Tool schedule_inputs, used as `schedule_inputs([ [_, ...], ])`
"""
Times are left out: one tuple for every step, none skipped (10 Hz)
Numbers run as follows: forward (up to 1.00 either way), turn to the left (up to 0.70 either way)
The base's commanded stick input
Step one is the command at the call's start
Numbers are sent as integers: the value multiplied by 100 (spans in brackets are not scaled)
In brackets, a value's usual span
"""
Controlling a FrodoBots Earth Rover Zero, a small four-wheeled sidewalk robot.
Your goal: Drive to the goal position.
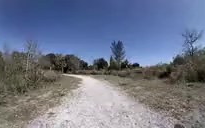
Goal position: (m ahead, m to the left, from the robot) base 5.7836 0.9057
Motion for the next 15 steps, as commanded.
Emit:
schedule_inputs([
  [70, 0],
  [70, 0],
  [70, 0],
  [70, 0],
  [70, 0],
  [70, 0],
  [70, 0],
  [70, 0],
  [70, 0],
  [70, 0],
  [70, 0],
  [70, 0],
  [70, 0],
  [70, 0],
  [70, 0],
])
